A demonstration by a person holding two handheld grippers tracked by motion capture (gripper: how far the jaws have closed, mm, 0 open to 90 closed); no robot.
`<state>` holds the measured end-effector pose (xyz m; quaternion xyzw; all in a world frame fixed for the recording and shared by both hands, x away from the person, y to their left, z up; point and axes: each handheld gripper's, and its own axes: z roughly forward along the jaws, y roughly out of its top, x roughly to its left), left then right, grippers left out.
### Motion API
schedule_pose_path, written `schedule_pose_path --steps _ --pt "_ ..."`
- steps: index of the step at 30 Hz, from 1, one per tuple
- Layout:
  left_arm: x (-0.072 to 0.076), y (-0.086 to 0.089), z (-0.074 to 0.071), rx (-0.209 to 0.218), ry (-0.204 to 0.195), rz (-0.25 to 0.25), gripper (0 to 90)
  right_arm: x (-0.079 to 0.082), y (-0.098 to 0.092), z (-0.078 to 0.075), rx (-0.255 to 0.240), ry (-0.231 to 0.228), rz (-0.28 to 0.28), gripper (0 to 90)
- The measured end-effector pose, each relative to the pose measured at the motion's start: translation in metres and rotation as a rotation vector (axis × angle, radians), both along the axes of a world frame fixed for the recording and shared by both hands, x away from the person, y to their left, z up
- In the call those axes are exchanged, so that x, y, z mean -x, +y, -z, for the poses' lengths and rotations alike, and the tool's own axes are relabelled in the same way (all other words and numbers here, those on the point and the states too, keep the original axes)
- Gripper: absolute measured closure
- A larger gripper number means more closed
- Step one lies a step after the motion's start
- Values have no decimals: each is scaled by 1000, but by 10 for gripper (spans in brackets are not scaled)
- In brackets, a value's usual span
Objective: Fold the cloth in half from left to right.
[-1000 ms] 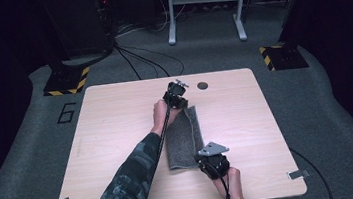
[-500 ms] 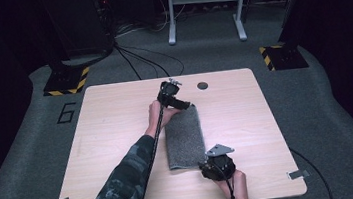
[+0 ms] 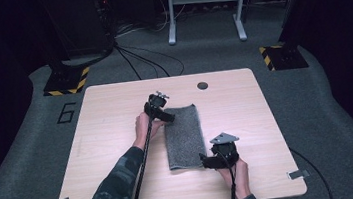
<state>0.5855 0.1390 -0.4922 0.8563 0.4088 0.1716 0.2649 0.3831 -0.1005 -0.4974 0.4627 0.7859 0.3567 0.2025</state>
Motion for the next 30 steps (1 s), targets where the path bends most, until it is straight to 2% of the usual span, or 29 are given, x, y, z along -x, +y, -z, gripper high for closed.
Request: schedule_pose_path --steps 1,4,5,7,10,12,17,18,20,23,24,25,27,28,30 --pt "-1 2 5 4 6 -14 157 -8 5 7 39 16 15 184" --pt "-2 6 13 -5 15 -20 153 -11 7 13 57 24 30 187" --pt "-1 10 16 20 18 -23 153 -11 8 18 74 31 36 188" --pt "-1 11 16 25 12 -23 153 -10 9 21 83 36 33 189" --pt "1 11 17 24 8 -21 153 -7 8 22 86 26 27 189" --pt "5 14 18 40 8 -17 152 -1 8 23 90 23 19 189" --pt "11 19 16 50 12 -8 143 11 7 24 71 24 11 189" --pt "19 21 13 68 3 -2 143 14 7 25 61 25 10 188" --pt "23 22 12 77 -3 3 143 16 7 25 60 26 5 188" --pt "45 25 6 92 -17 33 143 24 8 25 54 28 14 188" --pt "59 26 4 91 -19 55 144 29 10 26 50 25 24 188" --pt "59 26 4 91 -19 55 144 30 9 26 59 19 19 188" --pt "78 26 6 88 -15 86 144 33 9 26 57 15 20 187" --pt "94 26 9 94 -7 112 145 34 10 26 54 20 28 187" --pt "100 26 10 89 -6 120 145 35 10 26 56 17 24 186"
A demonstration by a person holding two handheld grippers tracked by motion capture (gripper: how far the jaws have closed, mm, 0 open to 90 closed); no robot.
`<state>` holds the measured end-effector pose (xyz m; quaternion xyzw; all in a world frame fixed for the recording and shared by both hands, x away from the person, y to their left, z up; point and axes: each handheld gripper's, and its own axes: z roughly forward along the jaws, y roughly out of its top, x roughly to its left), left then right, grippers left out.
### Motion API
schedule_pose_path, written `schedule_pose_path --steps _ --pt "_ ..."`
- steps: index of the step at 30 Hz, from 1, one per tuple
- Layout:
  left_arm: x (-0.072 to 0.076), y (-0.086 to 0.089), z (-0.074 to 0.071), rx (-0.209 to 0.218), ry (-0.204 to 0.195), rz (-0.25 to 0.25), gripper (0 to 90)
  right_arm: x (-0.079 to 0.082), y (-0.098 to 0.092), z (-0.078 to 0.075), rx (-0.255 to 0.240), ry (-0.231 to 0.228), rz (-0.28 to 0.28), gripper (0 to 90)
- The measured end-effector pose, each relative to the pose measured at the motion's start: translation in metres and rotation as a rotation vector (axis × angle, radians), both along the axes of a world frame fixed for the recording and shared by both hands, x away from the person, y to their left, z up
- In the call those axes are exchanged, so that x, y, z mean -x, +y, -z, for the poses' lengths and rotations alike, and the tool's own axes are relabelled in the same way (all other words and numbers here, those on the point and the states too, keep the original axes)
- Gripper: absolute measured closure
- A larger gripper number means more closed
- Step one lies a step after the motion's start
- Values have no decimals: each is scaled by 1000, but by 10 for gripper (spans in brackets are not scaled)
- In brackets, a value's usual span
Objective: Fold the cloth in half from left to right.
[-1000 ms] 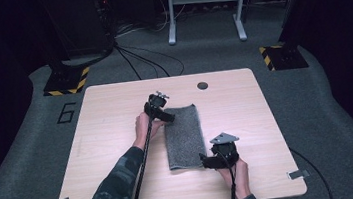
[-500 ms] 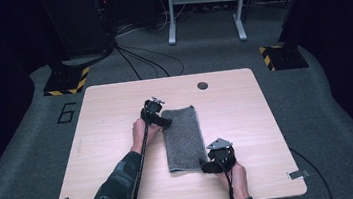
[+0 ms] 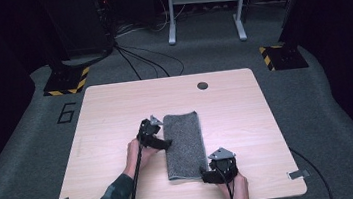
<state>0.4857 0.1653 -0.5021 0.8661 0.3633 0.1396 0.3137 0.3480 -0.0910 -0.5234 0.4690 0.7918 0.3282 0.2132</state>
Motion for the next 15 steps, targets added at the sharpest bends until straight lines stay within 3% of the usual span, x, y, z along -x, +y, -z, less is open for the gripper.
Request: schedule_pose_path --steps 1,10,11,12,13,14,15 --pt "14 -1 3 -2 9 24 145 0 0 0 1 -1 -3 186" --pt "71 -1 11 -10 14 110 136 3 -1 -1 -6 18 14 176" --pt "83 -1 12 1 10 125 136 4 -2 -1 -1 16 7 171" --pt "83 -1 12 1 10 125 136 4 -2 -1 -1 16 7 171" --pt "96 0 13 14 6 140 136 6 -1 -1 -4 24 16 169" --pt "104 1 13 27 20 151 136 7 -2 -1 -1 22 10 167" --pt "104 1 13 27 20 151 136 7 -2 -1 -1 22 10 167"
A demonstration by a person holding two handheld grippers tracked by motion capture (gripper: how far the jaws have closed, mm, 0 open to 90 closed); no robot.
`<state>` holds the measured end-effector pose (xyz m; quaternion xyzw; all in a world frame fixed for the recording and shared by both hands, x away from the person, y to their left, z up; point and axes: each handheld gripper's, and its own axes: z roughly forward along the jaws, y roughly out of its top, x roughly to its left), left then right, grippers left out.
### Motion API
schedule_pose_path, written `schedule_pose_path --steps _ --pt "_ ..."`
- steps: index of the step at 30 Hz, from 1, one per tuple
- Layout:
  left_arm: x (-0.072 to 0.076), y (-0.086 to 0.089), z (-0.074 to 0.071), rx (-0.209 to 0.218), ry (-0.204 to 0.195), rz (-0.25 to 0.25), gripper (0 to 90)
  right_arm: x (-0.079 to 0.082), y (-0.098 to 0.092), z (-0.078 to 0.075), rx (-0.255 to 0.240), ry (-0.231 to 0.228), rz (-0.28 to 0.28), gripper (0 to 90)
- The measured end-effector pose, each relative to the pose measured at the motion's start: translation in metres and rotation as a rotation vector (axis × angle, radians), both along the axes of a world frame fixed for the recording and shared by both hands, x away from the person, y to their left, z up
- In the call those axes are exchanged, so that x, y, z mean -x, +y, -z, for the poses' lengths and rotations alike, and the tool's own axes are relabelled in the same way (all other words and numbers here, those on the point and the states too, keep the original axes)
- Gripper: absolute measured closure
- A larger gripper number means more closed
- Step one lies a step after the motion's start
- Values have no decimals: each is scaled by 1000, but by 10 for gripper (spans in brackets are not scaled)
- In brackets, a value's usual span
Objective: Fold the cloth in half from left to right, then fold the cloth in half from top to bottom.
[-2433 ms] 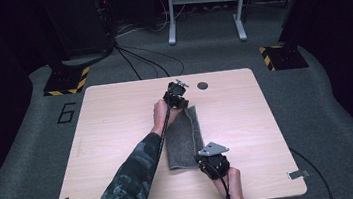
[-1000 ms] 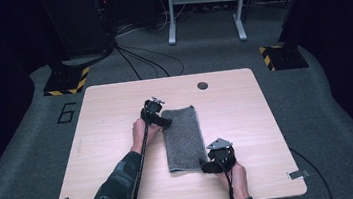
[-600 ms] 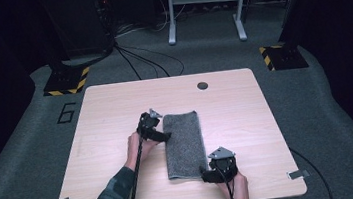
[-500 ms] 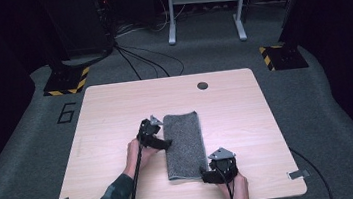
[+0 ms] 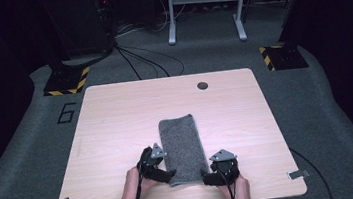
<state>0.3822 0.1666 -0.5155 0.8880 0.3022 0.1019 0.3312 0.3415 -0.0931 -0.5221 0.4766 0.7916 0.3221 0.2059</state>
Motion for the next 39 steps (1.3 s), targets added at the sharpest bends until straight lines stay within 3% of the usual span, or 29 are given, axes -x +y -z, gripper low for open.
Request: schedule_pose_path --steps 4,6,13,16,20,25,27,30,32,35,37,38,39 --pt "26 2 0 7 3 30 125 8 0 0 -8 17 2 162" --pt "29 2 0 -8 -12 35 125 9 1 0 -5 14 4 162" --pt "11 1 4 -20 -8 47 88 20 1 -1 6 18 -12 163" --pt "-1 -1 4 -27 -7 80 76 24 0 0 -3 12 -3 162" --pt "-4 3 3 -11 1 82 66 23 0 0 1 10 -6 158" --pt "10 9 -3 23 -15 74 66 24 1 -3 -7 15 -9 149" --pt "18 9 -5 10 -18 85 67 21 0 -8 -22 -2 -16 147" --pt "26 5 -3 -55 -36 102 72 17 -2 -12 -40 -4 -26 143" --pt "26 6 -5 -44 -37 95 63 9 -4 -19 -48 -12 -36 137" --pt "18 15 -14 39 -26 66 55 0 -8 -24 -53 -13 -54 133" --pt "10 20 -18 52 -26 47 50 -15 -12 -29 -67 -3 -71 129" --pt "5 22 -20 54 -31 27 50 -15 -12 -29 -67 -3 -71 129" --pt "-2 25 -21 79 -23 15 50 -21 -12 -30 -77 1 -73 125"
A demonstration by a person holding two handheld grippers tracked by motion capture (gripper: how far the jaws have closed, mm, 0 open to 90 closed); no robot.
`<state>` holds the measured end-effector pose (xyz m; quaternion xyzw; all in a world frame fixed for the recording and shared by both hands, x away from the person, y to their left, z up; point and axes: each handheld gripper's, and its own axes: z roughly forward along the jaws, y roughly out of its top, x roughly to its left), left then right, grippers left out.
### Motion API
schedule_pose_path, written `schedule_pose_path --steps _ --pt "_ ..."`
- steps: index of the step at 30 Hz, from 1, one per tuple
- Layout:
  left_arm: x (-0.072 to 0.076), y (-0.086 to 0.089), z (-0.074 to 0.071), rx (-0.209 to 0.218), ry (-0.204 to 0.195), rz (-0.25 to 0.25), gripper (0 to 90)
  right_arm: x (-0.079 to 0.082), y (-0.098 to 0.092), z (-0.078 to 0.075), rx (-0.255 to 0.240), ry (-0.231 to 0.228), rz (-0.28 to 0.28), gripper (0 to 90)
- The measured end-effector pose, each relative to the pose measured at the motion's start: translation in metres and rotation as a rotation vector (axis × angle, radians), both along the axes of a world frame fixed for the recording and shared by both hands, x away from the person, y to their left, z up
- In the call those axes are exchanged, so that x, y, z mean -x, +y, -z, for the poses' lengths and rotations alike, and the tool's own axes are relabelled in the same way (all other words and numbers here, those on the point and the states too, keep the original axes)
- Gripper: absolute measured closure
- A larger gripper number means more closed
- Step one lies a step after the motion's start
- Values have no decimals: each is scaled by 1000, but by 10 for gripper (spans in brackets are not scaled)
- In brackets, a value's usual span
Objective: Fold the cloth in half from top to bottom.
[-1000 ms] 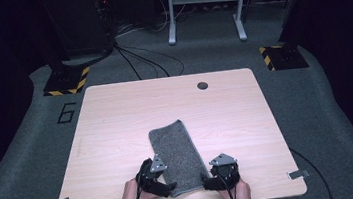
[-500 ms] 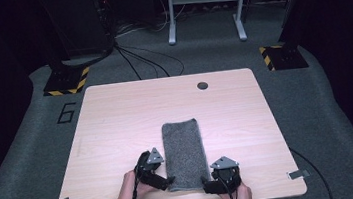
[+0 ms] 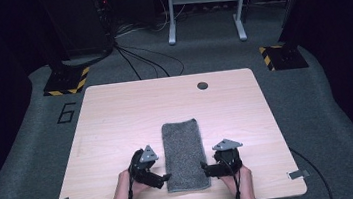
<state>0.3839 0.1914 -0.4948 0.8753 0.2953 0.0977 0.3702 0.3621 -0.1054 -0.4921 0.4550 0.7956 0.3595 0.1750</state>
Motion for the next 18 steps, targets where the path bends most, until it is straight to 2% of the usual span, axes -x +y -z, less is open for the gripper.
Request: schedule_pose_path --steps 3,5,6,7,8,10,11,13,14,15,17,18 --pt "-22 8 -3 21 14 -41 49 -17 -1 -6 -17 14 -7 116" --pt "-35 11 -3 36 34 -59 46 -37 0 -10 -20 18 -28 112" --pt "-41 11 -2 46 42 -74 46 -37 0 -10 -20 18 -28 112" --pt "-47 12 -1 46 40 -87 47 -44 1 -11 -25 24 -33 111" --pt "-54 13 -1 50 50 -88 49 -58 2 -12 -21 31 -46 107" --pt "-66 13 0 39 50 -109 52 -62 3 -12 -22 32 -42 104" --pt "-70 13 0 49 58 -116 53 -74 5 -13 -26 54 -47 101" --pt "-82 12 0 58 80 -133 62 -87 7 -13 -20 64 -65 99" --pt "-88 12 0 64 79 -136 62 -87 7 -13 -20 64 -65 99" --pt "-93 11 0 59 75 -140 68 -92 8 -13 -30 77 -67 105" --pt "-104 9 -1 59 83 -152 70 -102 10 -11 -15 86 -76 108" --pt "-108 8 -1 56 91 -154 73 -113 13 -9 -12 98 -80 108"
